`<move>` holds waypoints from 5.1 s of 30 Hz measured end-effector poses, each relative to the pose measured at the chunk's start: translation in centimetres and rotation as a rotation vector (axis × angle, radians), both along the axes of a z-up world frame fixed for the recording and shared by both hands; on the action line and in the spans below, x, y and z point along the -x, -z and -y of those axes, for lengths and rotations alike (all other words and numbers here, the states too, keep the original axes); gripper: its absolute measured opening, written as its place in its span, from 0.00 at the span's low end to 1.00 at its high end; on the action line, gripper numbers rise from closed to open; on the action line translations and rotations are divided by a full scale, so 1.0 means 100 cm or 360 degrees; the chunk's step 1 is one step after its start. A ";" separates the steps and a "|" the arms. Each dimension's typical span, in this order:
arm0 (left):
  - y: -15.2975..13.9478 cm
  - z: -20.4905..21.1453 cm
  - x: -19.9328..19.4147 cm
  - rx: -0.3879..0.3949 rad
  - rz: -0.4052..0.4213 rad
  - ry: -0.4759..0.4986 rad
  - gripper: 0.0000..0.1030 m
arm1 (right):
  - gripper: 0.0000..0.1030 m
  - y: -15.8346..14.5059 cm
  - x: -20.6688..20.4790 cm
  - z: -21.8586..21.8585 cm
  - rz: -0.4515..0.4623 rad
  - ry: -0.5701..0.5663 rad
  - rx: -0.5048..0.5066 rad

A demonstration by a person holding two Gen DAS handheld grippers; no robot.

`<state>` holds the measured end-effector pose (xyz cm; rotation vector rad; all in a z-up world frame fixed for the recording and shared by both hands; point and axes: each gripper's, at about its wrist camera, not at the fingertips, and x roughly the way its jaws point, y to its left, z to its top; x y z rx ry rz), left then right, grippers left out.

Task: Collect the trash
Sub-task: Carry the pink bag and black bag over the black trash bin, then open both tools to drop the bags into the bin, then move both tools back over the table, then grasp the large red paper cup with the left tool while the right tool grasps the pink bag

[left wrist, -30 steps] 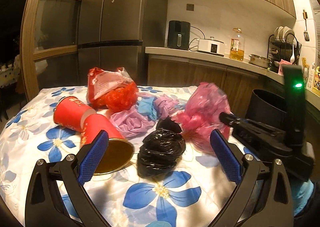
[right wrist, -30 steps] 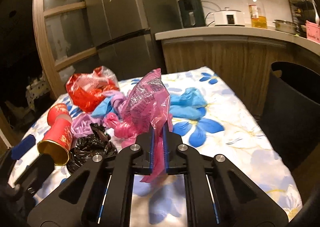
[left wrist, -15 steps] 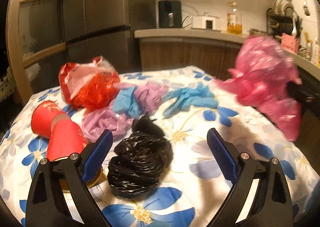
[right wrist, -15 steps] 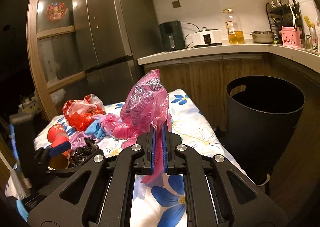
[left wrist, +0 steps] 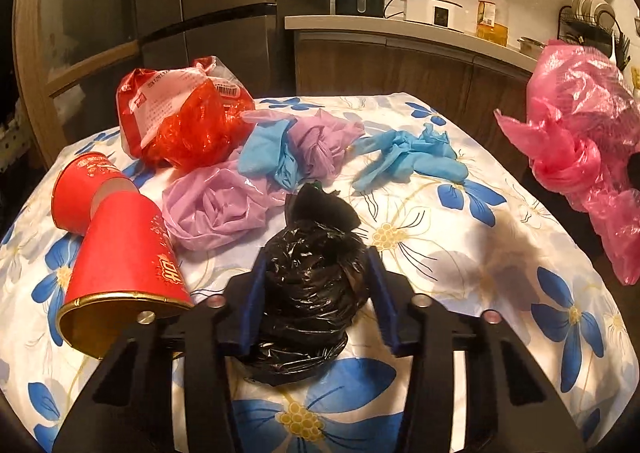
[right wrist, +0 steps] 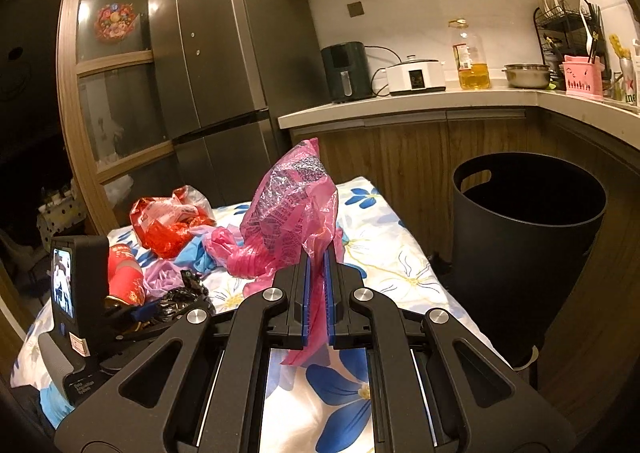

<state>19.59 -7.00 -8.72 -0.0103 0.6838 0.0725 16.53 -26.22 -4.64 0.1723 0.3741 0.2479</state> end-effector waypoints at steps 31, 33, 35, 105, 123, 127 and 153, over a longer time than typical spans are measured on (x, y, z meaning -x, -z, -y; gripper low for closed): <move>-0.112 0.130 0.012 0.0245 0.0464 0.0534 0.29 | 0.05 -0.041 0.034 0.102 0.0185 0.0360 -0.0003; -0.116 0.142 0.008 0.0250 0.0483 0.0577 0.29 | 0.05 -0.045 0.031 0.113 0.0198 0.0403 0.0002; -0.121 0.157 0.003 0.0254 0.0514 0.0625 0.29 | 0.05 -0.048 0.026 0.127 0.0210 0.0455 0.0004; -0.078 0.153 -0.026 0.0229 0.0432 0.0447 0.91 | 0.70 -0.028 -0.011 0.161 0.0108 0.0637 0.0087; -0.065 0.031 0.073 0.0002 0.0590 0.0069 0.91 | 0.70 -0.032 0.044 0.073 0.0131 0.0427 0.0061; -0.061 0.005 0.084 0.0011 0.0584 -0.0017 0.91 | 0.70 -0.031 0.053 0.053 0.0147 0.0394 0.0054; -0.039 -0.100 0.085 0.0016 0.0295 -0.0188 0.79 | 0.70 -0.026 0.054 -0.039 0.0143 0.0099 0.0063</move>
